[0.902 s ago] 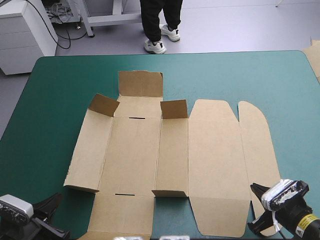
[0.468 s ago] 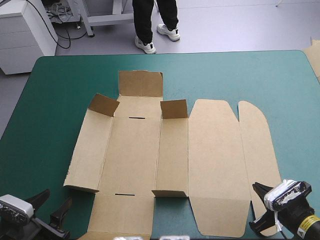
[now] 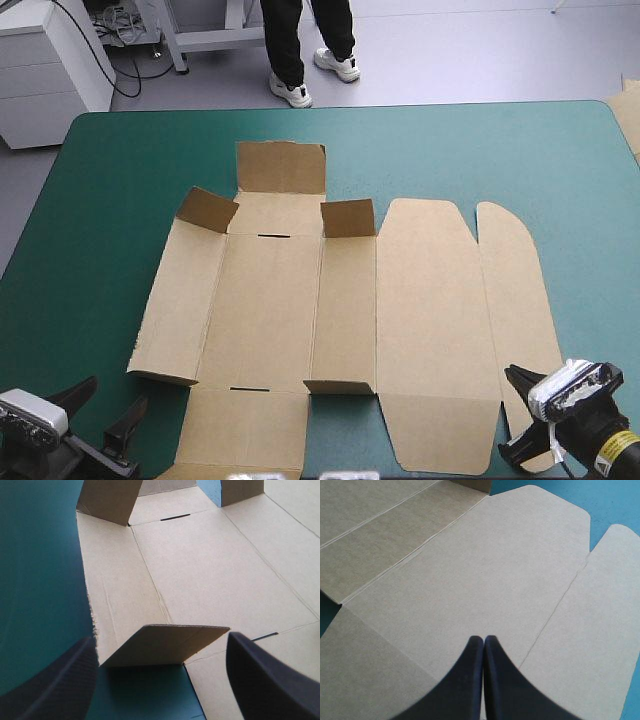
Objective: Fold the box
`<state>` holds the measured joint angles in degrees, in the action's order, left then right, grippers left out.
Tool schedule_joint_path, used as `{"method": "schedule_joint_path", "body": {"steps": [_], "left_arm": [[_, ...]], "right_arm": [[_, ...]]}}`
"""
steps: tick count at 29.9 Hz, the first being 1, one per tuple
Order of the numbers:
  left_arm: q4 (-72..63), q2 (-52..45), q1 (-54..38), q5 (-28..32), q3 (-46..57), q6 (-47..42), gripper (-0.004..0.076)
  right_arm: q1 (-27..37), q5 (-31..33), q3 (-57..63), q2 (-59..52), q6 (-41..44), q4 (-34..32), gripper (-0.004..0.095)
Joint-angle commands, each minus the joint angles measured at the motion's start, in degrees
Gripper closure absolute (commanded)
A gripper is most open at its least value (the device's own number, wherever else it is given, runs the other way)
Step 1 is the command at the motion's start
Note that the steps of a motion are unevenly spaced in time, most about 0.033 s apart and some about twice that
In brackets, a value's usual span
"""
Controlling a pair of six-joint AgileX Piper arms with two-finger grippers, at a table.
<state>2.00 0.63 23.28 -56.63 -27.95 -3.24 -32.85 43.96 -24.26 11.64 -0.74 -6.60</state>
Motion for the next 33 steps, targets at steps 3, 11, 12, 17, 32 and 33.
{"method": "schedule_joint_path", "body": {"steps": [3, 11, 12, 17, 32, 33], "left_arm": [[-0.15, 4.04, 0.38, 4.07, -1.24, 0.32, 0.0213], [-2.0, 17.4, 0.38, 5.5, -5.83, 0.32, 0.0213], [-1.1, 19.28, 0.38, 5.97, -7.04, 0.32, 0.0214], [2.73, 28.66, 0.38, 5.5, -15.86, 0.32, 0.0214], [3.12, 55.92, 0.38, -12.4, -33.38, -0.54, 0.0213], [3.47, 56.98, 0.38, -12.4, -33.99, -0.54, 0.0213]], "right_arm": [[0.42, -3.59, -1.61, 0.55, 0.25, -0.92, 0.0926], [0.42, -3.59, -1.61, 0.55, 0.25, -0.92, 0.0926], [0.42, -3.59, -1.61, 0.55, 0.25, -0.92, 0.0926], [0.42, -3.59, -1.61, 0.55, 0.25, -0.92, 0.0926], [0.42, -3.59, -1.61, 0.55, 0.25, -0.92, 0.0926], [0.42, -3.59, -1.61, 0.55, 0.25, -0.92, 0.0926]]}}
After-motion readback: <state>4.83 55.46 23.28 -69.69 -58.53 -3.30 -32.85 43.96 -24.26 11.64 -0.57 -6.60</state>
